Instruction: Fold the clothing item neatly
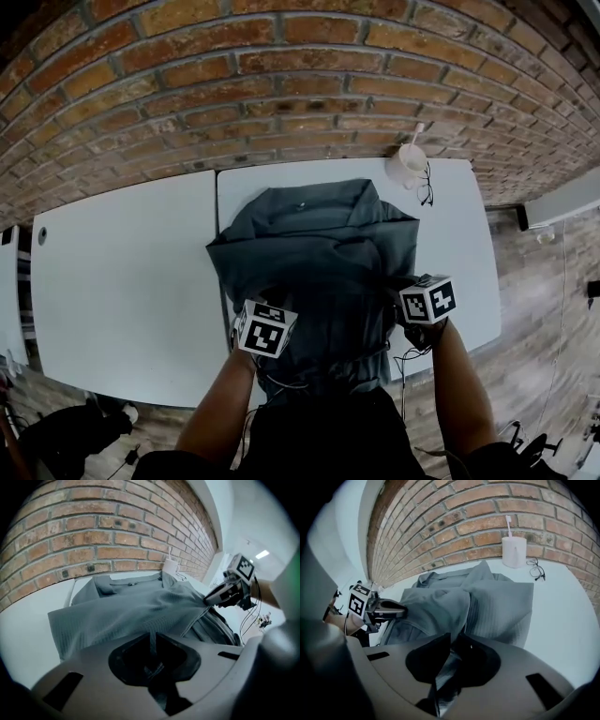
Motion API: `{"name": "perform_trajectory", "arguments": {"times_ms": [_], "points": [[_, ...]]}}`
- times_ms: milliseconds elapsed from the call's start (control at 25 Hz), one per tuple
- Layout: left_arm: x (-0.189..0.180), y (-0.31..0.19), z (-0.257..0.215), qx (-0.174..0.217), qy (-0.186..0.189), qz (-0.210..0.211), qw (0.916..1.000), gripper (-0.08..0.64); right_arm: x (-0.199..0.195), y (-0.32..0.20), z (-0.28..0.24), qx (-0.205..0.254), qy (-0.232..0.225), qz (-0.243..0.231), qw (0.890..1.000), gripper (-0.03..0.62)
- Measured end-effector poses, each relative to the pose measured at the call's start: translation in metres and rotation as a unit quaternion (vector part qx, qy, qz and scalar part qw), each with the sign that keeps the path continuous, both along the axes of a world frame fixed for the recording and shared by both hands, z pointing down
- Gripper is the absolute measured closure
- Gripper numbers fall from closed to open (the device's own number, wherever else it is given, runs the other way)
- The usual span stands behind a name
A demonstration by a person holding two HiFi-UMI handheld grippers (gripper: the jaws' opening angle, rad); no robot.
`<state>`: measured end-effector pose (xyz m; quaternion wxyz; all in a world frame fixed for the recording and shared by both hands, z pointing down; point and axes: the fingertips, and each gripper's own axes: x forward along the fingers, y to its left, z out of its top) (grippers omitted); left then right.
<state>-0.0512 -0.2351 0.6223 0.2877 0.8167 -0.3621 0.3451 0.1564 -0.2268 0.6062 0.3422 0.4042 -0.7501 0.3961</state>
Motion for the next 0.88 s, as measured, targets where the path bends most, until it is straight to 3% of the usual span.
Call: {"name": "perform_trajectory", "arguments": {"times_ms": [120, 240, 480, 640, 880], "points": [[-0.005, -0.012, -0.023, 0.019, 0.029, -0.022, 0.9992, 0.518, 0.010, -0.020, -0.018, 0.046, -0.006, -0.015, 0.999, 0.523], [-0.017, -0.040, -0.042, 0.052, 0.032, -0.037, 0.9974, 0.492, 0.021, -0.060, -0.029, 0.085, 0.000, -0.019, 0.996, 0.500], [-0.043, -0.115, -0.049, 0.092, -0.037, -0.014, 0.9950, 0.393, 0.028, -0.142, -0.031, 0.122, 0.031, -0.027, 0.992, 0.457], [-0.049, -0.167, -0.044, 0.083, -0.058, -0.002, 0.9948, 0.373, 0.034, -0.196, -0.030, 0.125, 0.030, 0.005, 0.992, 0.456], [-0.044, -0.209, -0.016, 0.013, -0.079, 0.038, 0.9961, 0.360, 0.017, -0.230, -0.005, 0.053, 0.022, -0.023, 0.998, 0.456]]}}
